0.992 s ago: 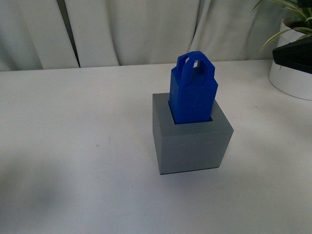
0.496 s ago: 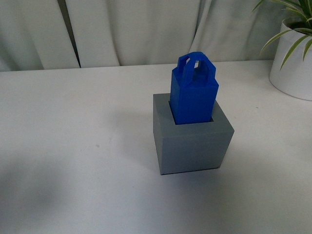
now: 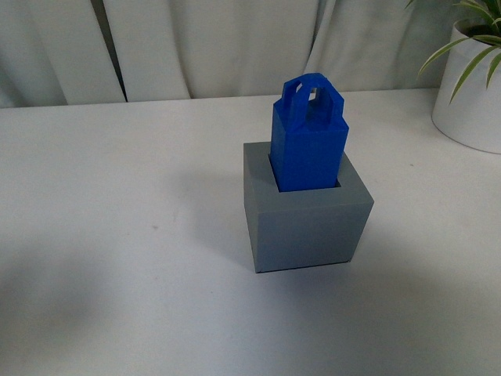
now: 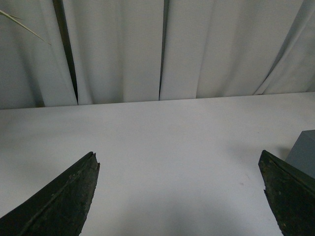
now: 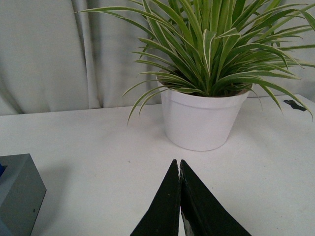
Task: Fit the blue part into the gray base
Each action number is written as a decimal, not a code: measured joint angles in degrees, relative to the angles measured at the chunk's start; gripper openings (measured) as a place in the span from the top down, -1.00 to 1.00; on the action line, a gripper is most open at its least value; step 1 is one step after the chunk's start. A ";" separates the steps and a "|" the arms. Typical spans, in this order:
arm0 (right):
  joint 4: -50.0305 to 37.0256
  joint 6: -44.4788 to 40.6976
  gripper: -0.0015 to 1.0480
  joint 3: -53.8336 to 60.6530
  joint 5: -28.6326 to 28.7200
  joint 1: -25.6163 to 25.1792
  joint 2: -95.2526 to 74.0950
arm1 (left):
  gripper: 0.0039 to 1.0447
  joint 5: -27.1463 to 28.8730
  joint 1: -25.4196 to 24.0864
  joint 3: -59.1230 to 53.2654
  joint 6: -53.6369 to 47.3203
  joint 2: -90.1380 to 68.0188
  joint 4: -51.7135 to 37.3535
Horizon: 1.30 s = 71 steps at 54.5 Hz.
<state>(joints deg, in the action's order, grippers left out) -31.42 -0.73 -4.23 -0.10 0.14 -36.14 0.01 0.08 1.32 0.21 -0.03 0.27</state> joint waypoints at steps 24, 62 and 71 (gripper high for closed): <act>5.05 0.07 0.96 3.93 0.04 -0.02 9.49 | -0.89 0.00 0.00 0.00 0.02 0.00 0.00; 20.92 0.07 0.96 3.93 0.17 -0.02 25.90 | -0.89 0.00 0.00 0.00 0.00 0.00 0.00; 31.06 0.09 0.96 3.89 0.24 -0.02 35.76 | -0.89 0.00 0.00 0.00 0.00 0.00 0.00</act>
<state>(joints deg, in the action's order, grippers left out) -0.36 -0.64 -0.34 0.14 0.12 -0.38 0.01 0.08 1.32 0.21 -0.03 0.27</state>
